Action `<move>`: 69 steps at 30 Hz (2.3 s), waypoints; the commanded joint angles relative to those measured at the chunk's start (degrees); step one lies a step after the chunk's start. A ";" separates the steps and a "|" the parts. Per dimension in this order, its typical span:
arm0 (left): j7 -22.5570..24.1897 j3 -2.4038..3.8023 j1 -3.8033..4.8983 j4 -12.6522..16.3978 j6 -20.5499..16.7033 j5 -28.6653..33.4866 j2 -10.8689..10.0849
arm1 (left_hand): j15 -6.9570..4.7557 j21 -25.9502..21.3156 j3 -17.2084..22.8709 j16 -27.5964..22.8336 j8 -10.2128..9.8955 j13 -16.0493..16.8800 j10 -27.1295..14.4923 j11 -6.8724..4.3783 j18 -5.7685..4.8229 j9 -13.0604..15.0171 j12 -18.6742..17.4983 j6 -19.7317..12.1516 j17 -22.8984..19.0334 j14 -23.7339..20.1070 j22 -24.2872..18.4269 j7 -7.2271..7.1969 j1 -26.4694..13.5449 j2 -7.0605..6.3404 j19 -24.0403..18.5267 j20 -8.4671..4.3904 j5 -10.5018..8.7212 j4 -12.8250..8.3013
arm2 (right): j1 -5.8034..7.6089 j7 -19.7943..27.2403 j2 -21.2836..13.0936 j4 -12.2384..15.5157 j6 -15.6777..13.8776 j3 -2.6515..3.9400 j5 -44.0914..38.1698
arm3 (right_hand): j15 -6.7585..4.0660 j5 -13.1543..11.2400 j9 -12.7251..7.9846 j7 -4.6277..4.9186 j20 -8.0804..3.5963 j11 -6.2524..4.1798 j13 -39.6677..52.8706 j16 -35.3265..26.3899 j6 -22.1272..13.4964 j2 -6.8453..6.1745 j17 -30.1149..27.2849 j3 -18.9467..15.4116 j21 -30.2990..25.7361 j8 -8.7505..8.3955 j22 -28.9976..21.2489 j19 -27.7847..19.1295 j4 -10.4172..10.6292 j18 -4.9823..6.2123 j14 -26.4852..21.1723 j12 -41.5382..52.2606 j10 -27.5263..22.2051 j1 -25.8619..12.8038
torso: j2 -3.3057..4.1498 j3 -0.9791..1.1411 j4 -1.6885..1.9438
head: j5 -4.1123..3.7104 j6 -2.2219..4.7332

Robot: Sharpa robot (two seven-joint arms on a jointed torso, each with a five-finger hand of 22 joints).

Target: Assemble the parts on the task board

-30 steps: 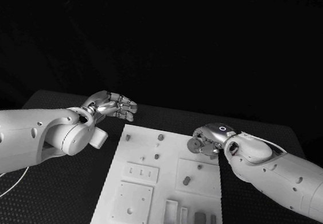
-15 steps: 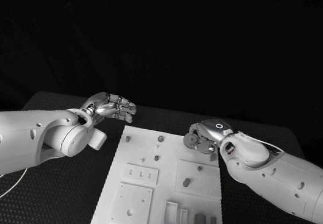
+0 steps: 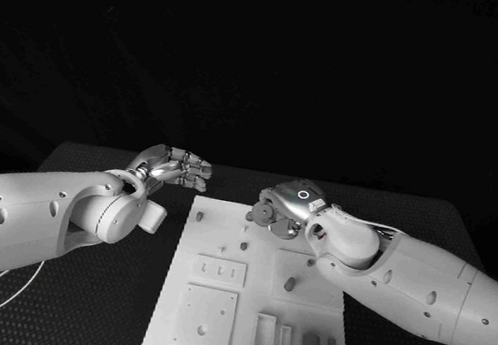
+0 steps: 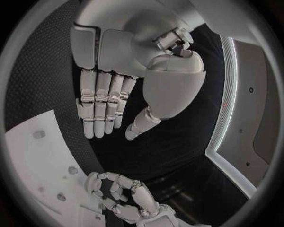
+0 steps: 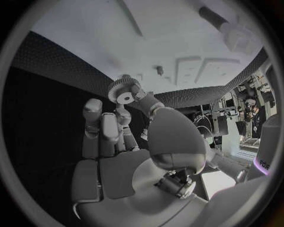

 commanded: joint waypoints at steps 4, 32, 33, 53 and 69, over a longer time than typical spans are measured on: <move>0.35 0.05 0.08 0.13 -0.33 -0.16 0.31 | -0.02 -0.40 -0.24 -0.41 -0.23 0.06 0.08 0.23 0.86 0.09 -0.34 -0.24 0.10 0.36 0.06 0.20 0.03 0.07 0.42 0.01 0.26 -0.04 | -0.30 -2.76 2.22 -0.64 -0.50 -0.65 -3.25 | 0.00 0.08 -0.03 -0.69 -0.10 -1.17 -0.11 -0.06 10.44 -0.67 0.00 -0.21 0.10 -0.24 0.85 0.36 0.02 3.56 0.40 -0.39 -1.04 0.02 | 0.06 0.05 0.14 | 0.12 0.03; -0.10 0.06 0.09 -0.11 0.34 -0.16 0.99 | 0.02 -0.49 -0.30 -0.55 -0.32 0.08 0.06 0.26 0.84 0.12 -0.48 -0.26 0.17 0.32 0.07 0.23 -0.01 0.02 0.39 0.04 0.26 -0.01 | -2.19 -2.32 6.21 -3.98 0.16 -2.22 -3.26 | 0.04 0.08 -0.10 -0.60 -0.16 -1.10 -0.47 -0.19 10.24 -0.89 -0.10 -0.04 -0.03 -0.56 0.78 0.57 -0.04 3.56 0.60 -0.56 -0.83 -0.04 | -0.01 0.11 -0.02 | 0.94 -0.58; -0.08 0.06 0.09 -0.10 0.32 -0.16 1.00 | 0.02 -0.49 -0.30 -0.56 -0.32 0.09 0.06 0.26 0.84 0.12 -0.49 -0.26 0.18 0.32 0.07 0.23 -0.01 0.02 0.38 0.04 0.26 -0.01 | -2.20 -2.30 6.25 -4.12 0.05 -2.23 -3.15 | 0.04 0.08 -0.11 -0.60 -0.16 -1.10 -0.47 -0.19 10.23 -0.90 -0.06 -0.04 -0.03 -0.56 0.78 0.58 -0.04 3.56 0.62 -0.56 -0.83 -0.04 | -0.01 0.10 -0.02 | 1.01 -0.60; -0.19 0.07 0.16 -0.43 0.54 -0.16 1.70 | 0.03 -0.54 -0.32 -0.64 -0.38 0.10 0.05 0.29 0.83 0.14 -0.58 -0.29 0.23 0.31 0.08 0.24 -0.01 0.01 0.37 0.05 0.26 0.00 | -2.21 -1.91 7.73 -5.70 0.63 -2.45 -2.48 | 0.08 0.08 -0.18 -0.50 -0.20 -1.02 -0.62 -0.28 9.94 -1.02 -0.26 0.04 -0.12 -0.83 0.76 0.64 -0.03 3.56 0.60 -0.62 -0.78 0.00 | 0.09 0.04 0.04 | 1.04 -0.64; -0.27 0.07 0.23 -0.36 0.58 -0.16 1.62 | 0.04 -0.58 -0.34 -0.69 -0.42 0.10 0.02 0.30 0.83 0.15 -0.64 -0.32 0.25 0.29 0.08 0.26 -0.02 -0.02 0.35 0.07 0.26 0.00 | -2.21 -1.41 8.29 -7.04 1.84 -2.59 -0.97 | 1.70 0.07 -1.82 1.41 -0.13 0.76 -1.31 -0.87 4.94 -2.06 -2.00 0.18 -0.85 -4.17 0.81 0.16 -0.06 3.56 -0.71 -1.13 -1.96 0.82 | 0.02 0.13 -0.02 | 1.21 -0.91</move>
